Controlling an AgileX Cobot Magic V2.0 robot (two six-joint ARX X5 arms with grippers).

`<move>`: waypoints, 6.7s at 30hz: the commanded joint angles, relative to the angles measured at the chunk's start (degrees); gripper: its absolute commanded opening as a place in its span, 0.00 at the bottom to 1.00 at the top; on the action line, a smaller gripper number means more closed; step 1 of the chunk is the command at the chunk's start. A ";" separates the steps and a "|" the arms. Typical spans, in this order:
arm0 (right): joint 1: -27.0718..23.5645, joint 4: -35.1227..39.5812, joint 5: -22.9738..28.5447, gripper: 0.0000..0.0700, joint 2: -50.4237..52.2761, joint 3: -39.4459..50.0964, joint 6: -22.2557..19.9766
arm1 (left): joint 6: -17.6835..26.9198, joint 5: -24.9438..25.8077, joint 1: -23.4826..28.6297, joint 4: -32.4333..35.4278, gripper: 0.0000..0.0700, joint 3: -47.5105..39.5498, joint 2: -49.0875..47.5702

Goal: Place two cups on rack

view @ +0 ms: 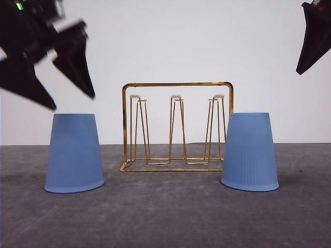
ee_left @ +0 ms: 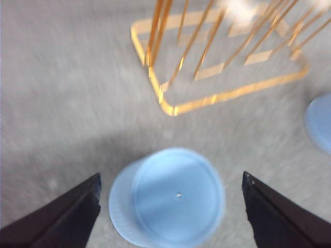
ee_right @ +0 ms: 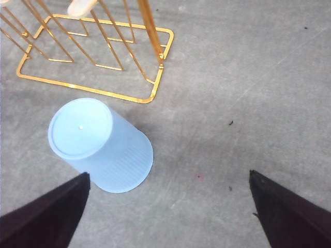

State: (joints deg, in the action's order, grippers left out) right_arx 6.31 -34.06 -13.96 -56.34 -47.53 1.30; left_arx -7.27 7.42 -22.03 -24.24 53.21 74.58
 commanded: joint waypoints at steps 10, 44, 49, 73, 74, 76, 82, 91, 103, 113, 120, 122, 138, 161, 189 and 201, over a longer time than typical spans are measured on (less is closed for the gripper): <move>0.11 0.37 -0.20 0.89 -0.55 -0.65 -0.52 | 0.27 -0.35 -0.87 3.11 0.73 1.01 10.66; 0.11 -3.55 -0.22 0.89 -0.55 -0.64 -0.69 | 7.63 -5.30 -7.35 -6.37 0.50 32.33 17.14; 0.11 -3.54 -0.21 0.89 -0.55 -0.65 -1.00 | 7.95 -6.16 -7.30 -4.64 0.51 32.33 24.01; 9.93 11.72 -5.20 1.00 -8.34 -0.66 1.31 | 8.29 -3.95 -7.19 -8.95 0.74 32.37 19.68; 10.55 12.86 -4.92 1.00 -9.54 -0.66 1.43 | 8.41 -3.97 -7.16 -9.43 0.74 32.37 18.75; 11.54 15.03 -3.77 1.00 -12.04 -0.66 1.49 | 8.61 -4.01 -7.14 -10.71 0.74 32.37 17.07; 12.33 19.35 -2.11 1.00 -20.16 -0.66 1.44 | 9.46 -4.64 -6.56 -17.74 0.74 32.36 11.29; 12.58 23.86 -2.77 1.00 -28.65 -0.70 1.49 | 9.53 -4.92 1.05 -26.80 0.74 30.81 4.68; 13.57 20.30 -2.97 0.49 -27.62 -2.87 0.65 | 7.61 -4.96 7.97 -26.76 0.74 20.61 3.66; 13.84 10.01 -2.99 0.49 -16.20 -15.67 -2.58 | 6.64 -4.87 8.29 -23.16 0.74 12.61 3.66; 13.84 13.35 -2.52 0.49 -17.82 -20.47 -3.51 | 6.60 -4.85 8.29 -21.88 0.74 12.61 3.66; 13.81 15.31 -2.44 0.49 -19.59 -20.48 -3.54 | 6.60 -4.74 8.29 -21.57 0.74 12.61 3.66; 13.42 25.07 0.86 0.57 -37.98 -20.46 -5.01 | 6.49 -4.41 8.13 -20.88 0.74 12.61 3.66; 9.49 8.28 8.57 0.90 -16.21 -20.15 -3.34 | 7.04 -4.43 8.75 -20.05 0.74 12.61 3.66; -3.08 -2.68 8.86 0.02 6.64 -1.38 -0.33 | 4.92 -4.43 8.90 -19.41 0.06 12.61 3.66; -3.08 -1.24 9.11 0.02 6.64 -1.38 0.66 | 4.68 -4.43 8.90 -19.44 0.00 12.61 3.66</move>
State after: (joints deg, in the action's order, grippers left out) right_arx 3.22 -36.18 -4.91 -49.28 -48.18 1.32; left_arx -2.42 2.92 -12.99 -43.93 65.08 77.84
